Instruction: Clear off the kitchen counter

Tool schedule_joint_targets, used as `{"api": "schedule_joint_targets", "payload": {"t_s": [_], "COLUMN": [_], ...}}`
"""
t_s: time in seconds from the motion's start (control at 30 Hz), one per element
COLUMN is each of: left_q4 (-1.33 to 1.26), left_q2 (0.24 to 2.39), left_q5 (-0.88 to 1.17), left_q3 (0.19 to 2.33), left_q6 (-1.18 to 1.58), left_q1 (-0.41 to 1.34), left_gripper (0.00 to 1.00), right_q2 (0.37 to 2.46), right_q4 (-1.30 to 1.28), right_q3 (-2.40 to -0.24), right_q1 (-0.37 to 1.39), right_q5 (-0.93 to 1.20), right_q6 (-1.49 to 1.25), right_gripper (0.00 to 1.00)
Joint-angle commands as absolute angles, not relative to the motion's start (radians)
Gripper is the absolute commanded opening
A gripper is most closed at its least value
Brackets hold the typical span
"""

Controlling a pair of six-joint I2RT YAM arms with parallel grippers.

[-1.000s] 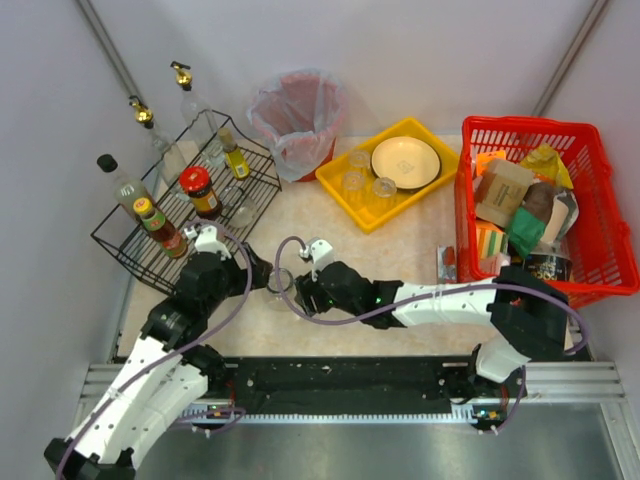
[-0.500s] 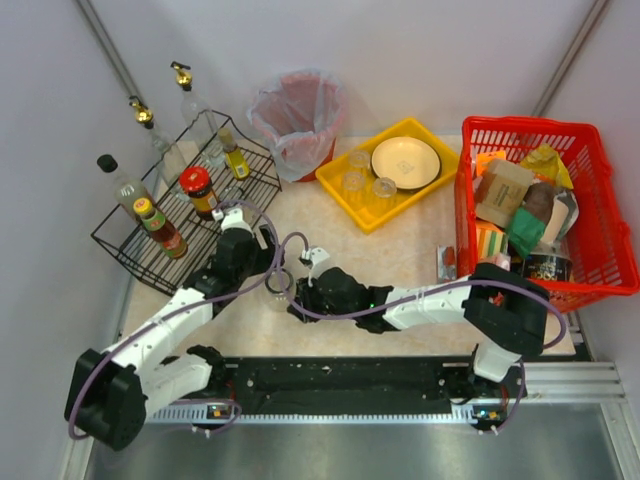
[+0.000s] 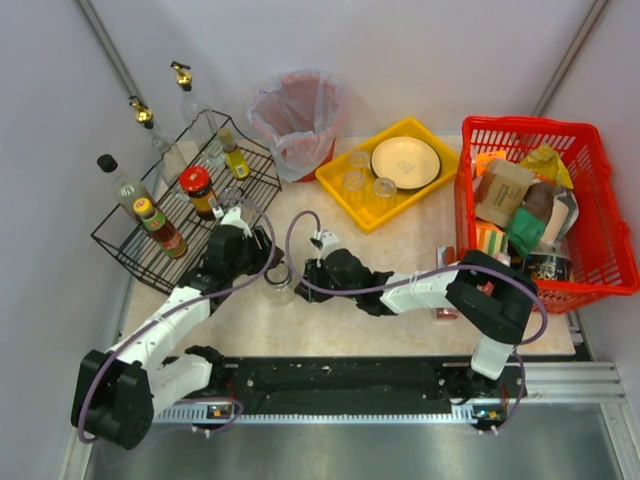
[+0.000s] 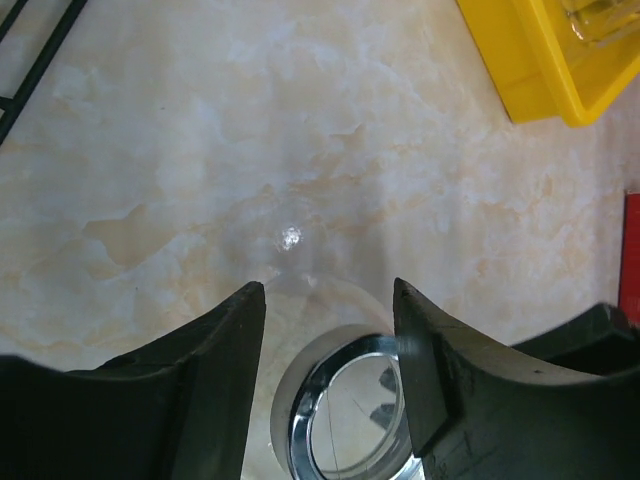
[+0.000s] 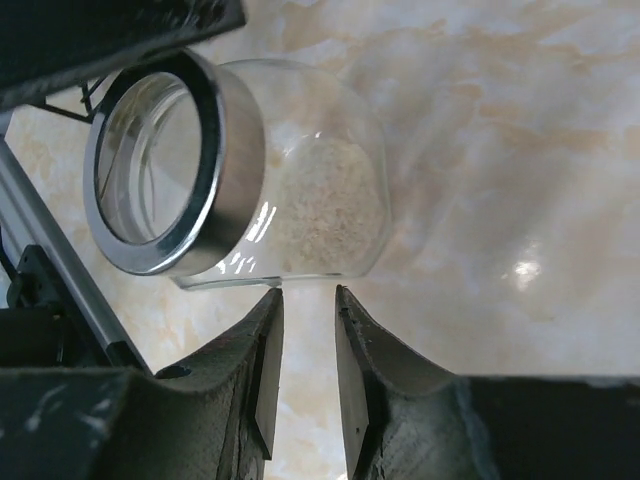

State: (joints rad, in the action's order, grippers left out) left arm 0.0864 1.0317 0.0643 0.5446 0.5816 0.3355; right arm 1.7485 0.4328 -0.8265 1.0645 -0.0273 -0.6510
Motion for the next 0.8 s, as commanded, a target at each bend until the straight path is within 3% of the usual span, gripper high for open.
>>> {"api": "schedule_joint_targets", "payload": {"t_s": [0.0, 0.4, 0.5, 0.67, 0.77], "left_q4": [0.109, 0.277, 0.337, 0.416, 0.437], "left_q2": [0.989, 0.835, 0.781, 0.709, 0.684], "left_q5": [0.115, 0.055, 0.009, -0.115, -0.126], "left_q3": [0.505, 0.413, 0.428, 0.482, 0.494], "left_q6": [0.589, 0.696, 0.686, 0.663, 0.672], "left_q1": [0.33, 0.328, 0.33, 0.33, 0.33], "left_gripper": [0.57, 0.52, 0.56, 0.7, 0.72], "right_q2": [1.77, 1.888, 1.896, 1.827, 1.767], "right_q4": [0.503, 0.281, 0.244, 0.294, 0.307], "right_q3": [-0.89, -1.163, -1.19, -1.095, -1.031], "right_q1": [1.02, 0.991, 0.989, 0.989, 0.989], "right_q5": [0.032, 0.051, 0.038, 0.005, -0.029], "right_q6": [-0.632, -0.502, -0.491, -0.511, -0.512], "right_gripper": [0.27, 0.4, 0.45, 0.7, 0.77]}}
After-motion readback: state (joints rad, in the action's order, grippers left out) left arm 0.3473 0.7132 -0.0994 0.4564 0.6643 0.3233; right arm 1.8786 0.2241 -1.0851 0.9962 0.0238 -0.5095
